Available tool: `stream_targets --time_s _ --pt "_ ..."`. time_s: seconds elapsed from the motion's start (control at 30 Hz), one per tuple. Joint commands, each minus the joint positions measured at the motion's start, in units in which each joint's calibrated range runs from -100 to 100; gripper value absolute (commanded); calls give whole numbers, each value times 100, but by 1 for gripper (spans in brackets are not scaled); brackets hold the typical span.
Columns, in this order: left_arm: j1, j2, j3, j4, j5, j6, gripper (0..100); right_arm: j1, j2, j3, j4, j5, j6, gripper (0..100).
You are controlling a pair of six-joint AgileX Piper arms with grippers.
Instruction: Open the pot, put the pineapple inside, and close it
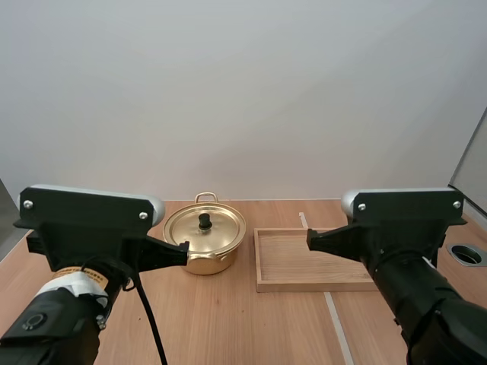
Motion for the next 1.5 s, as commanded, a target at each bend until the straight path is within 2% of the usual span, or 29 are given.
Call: stream_targets --time_s 0.0,0.37,0.8,1.3,1.4,1.47 --pt "-2 -211 281 42 -171 -68 0 17 -44 319 32 34 -21 0" --pt "-2 -466 1499 42 -190 -68 0 17 -55 577 32 34 -21 0" --pt "-2 -466 1499 28 -433 -37 0 -109 -635 742 32 12 -21 0" --pt "-2 -466 1499 28 -433 -37 0 -109 -633 742 14 -486 -30 0" --pt "-2 -466 1499 28 -433 -37 0 -176 -622 742 -804 -752 -21 0" --pt "-2 -466 1499 28 -433 -37 0 -257 -621 742 -1992 -752 104 0"
